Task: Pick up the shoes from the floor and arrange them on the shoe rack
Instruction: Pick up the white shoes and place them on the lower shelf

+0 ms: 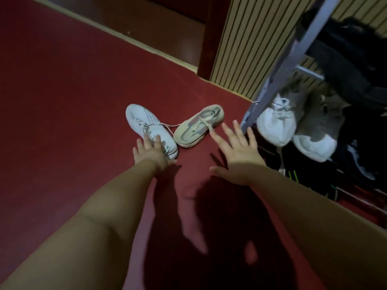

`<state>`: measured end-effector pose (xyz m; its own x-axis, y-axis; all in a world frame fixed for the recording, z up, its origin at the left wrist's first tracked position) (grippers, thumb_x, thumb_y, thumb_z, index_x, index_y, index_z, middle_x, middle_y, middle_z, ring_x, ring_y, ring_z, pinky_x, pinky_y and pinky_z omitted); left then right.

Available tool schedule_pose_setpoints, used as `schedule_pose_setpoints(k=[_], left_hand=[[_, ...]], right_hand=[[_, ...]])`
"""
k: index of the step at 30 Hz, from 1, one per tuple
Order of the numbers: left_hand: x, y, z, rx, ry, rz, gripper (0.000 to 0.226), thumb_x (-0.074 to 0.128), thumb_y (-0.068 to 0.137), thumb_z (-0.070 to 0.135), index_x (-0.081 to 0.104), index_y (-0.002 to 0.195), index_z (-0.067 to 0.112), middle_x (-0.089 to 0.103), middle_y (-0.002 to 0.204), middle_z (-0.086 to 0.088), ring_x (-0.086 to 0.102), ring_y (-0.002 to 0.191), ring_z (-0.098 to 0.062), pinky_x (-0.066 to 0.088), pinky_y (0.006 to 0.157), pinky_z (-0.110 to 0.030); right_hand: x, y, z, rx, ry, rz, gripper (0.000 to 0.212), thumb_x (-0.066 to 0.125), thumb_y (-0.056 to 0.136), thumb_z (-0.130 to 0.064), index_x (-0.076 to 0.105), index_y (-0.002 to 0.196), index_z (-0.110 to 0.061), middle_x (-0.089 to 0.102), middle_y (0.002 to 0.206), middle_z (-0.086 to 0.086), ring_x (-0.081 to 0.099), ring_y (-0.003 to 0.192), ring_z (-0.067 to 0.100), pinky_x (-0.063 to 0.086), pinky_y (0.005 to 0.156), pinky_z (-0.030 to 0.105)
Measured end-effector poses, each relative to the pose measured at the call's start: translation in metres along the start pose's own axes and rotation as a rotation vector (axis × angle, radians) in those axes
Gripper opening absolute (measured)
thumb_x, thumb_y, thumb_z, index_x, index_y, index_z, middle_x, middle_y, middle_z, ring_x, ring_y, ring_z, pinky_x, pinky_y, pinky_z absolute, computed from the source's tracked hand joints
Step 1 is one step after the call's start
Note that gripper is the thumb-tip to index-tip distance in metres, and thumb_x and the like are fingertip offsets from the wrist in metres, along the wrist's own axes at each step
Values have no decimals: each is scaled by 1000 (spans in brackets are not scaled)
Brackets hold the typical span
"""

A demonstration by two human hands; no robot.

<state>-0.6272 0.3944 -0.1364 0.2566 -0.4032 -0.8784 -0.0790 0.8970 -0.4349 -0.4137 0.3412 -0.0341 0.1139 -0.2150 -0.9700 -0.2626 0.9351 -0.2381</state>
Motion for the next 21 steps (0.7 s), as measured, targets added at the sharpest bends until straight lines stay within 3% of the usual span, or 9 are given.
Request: schedule_pose_setpoints(k=[3,5,8,10,15,18,21], left_hand=[[7,22,2,17,8,20,105,58,75,68,-3,151,27,-17,157,-12,-8,144,-37,3,117,-45],[13,33,1,13,-12,34,97,59,77,65,11,151,23,-14,158,-9,-3,144,-38,10,117,-44],[22,42,-3,41,-146,84,74,63,81,52,39,137,12,0,158,-3,21,141,-33,32,108,-42],[25,42,-5,77,-234,137,62,67,82,41,46,130,7,16,154,-3,40,129,-32,41,99,-41],[25,36,-9,131,-367,236,41,68,82,28,54,113,5,31,150,-4,48,123,-32,41,93,-36],[17,11,-17,208,-515,335,35,70,82,27,59,107,6,34,151,1,43,130,-20,38,95,-30],[10,-39,-23,400,-596,384,40,73,80,23,62,116,9,39,148,5,40,132,-10,32,98,-15]], right_hand=[[13,19,-7,27,55,-10,93,52,83,-62,-5,151,-34,-14,160,3,-23,144,25,-17,113,48],[22,26,-10,35,69,-17,95,54,81,-64,-4,151,-36,-13,160,2,-21,145,25,-16,113,48],[37,30,-11,33,91,-41,94,55,81,-64,-3,151,-37,-12,160,2,-21,145,24,-14,115,49],[44,30,-10,26,98,-46,93,55,82,-63,-1,151,-35,-10,160,2,-20,146,25,-13,114,49],[55,23,-13,54,180,-76,90,54,84,-61,0,151,-34,-8,160,4,-17,146,26,-9,116,46],[59,23,-23,128,463,-105,85,55,87,-53,5,152,-29,3,160,11,-2,148,27,5,117,39],[59,26,-40,402,1122,-188,74,52,91,-48,13,151,-28,24,155,11,32,139,27,29,112,36]])
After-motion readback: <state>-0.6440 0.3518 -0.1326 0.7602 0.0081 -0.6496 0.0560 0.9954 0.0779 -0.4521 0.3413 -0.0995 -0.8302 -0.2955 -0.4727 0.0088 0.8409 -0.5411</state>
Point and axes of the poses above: each hand's wrist, its own y-axis towards the middle knuckle, its own x-axis out of the palm, z = x × y, the point moved 3 cm from there along y, towards the middle knuckle
